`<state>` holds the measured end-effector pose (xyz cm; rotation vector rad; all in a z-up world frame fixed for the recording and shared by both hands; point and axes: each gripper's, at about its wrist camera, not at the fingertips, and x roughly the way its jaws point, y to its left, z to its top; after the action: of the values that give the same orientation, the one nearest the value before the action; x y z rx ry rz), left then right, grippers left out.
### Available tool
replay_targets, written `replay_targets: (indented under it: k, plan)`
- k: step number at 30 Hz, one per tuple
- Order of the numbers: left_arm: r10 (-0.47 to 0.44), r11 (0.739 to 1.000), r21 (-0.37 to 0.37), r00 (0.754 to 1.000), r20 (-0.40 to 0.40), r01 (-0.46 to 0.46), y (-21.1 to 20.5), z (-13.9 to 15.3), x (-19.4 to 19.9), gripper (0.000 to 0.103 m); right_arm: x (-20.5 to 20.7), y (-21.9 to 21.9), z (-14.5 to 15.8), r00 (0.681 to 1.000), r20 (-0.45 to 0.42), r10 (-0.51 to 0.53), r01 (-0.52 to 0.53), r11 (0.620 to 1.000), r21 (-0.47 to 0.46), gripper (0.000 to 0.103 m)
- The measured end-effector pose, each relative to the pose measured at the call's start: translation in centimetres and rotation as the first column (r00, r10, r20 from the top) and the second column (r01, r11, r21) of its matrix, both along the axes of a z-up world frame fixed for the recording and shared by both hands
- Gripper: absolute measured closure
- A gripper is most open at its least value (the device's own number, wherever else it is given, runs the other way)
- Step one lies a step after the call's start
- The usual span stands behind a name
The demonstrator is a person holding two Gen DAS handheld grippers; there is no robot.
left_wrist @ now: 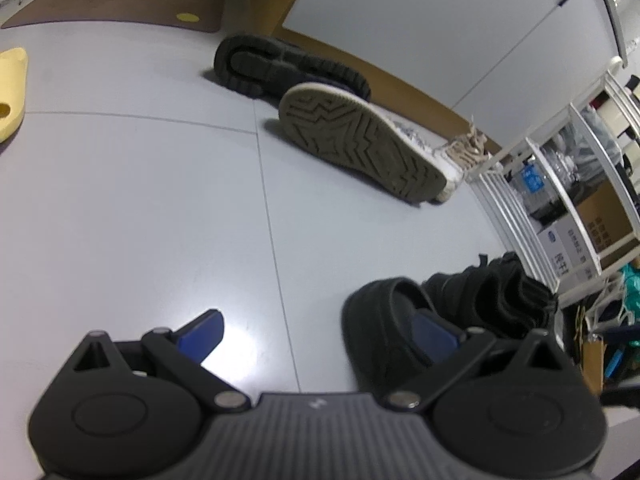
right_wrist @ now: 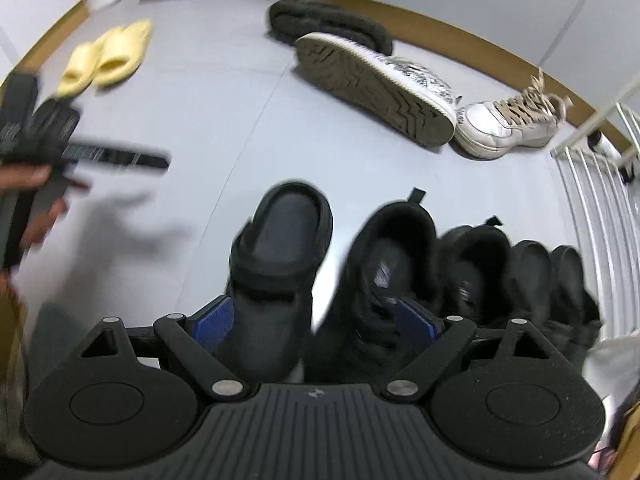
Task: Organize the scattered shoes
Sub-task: 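Open the right gripper and lift it off the placed clog, then move the left gripper toward the black clog beside the white sneakers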
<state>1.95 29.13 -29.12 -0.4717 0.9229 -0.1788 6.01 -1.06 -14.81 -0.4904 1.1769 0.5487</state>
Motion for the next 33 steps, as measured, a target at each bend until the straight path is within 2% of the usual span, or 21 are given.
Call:
replay_targets:
  k: [3,7,11,14,17,21,24,30,33]
  plan:
    - [-0.010,1.000,0.015,1.000,0.004,0.010,-0.1,0.4,0.4,0.002,-0.8,-1.7,2.6,0.998,0.044,0.054,-0.051,0.997,-0.062,0.012]
    - [-0.016,1.000,0.024,1.000,-0.004,0.016,-0.6,0.3,1.1,0.007,-1.0,-3.4,4.6,0.999,0.040,0.030,-0.028,0.999,-0.039,0.012]
    - [-0.028,0.999,0.046,0.999,-0.016,0.028,-1.4,0.3,1.4,0.010,-0.8,-4.4,4.4,0.997,0.010,0.078,-0.077,0.997,-0.029,0.012]
    - [-0.023,0.998,0.064,1.000,-0.016,0.024,-1.9,0.6,1.8,0.011,0.3,-5.1,3.8,0.998,0.011,0.067,-0.067,0.997,-0.028,0.012]
    - [-0.004,0.996,0.088,1.000,-0.003,0.004,-2.1,1.2,2.4,0.012,1.9,-5.4,4.2,0.999,0.010,0.033,-0.033,0.999,0.031,0.012]
    - [0.032,0.992,0.119,0.999,0.019,-0.034,-2.0,2.8,3.9,0.012,3.4,-5.8,5.5,0.997,0.072,-0.004,-0.007,0.988,0.152,0.011]
    - [0.031,0.985,0.168,0.999,0.032,-0.036,-1.9,4.7,6.0,0.011,3.9,-6.0,4.6,0.998,0.052,-0.024,0.011,0.974,0.225,0.012]
    - [-0.004,0.965,0.260,0.997,0.073,-0.015,-2.0,8.3,11.7,0.008,4.0,-6.6,2.1,0.999,0.031,0.023,-0.032,0.942,0.335,0.012]
    - [-0.039,0.959,0.282,0.997,0.074,0.016,-2.9,9.5,14.8,0.008,4.2,-8.1,-0.1,1.000,-0.021,-0.009,0.016,0.923,0.384,0.012]
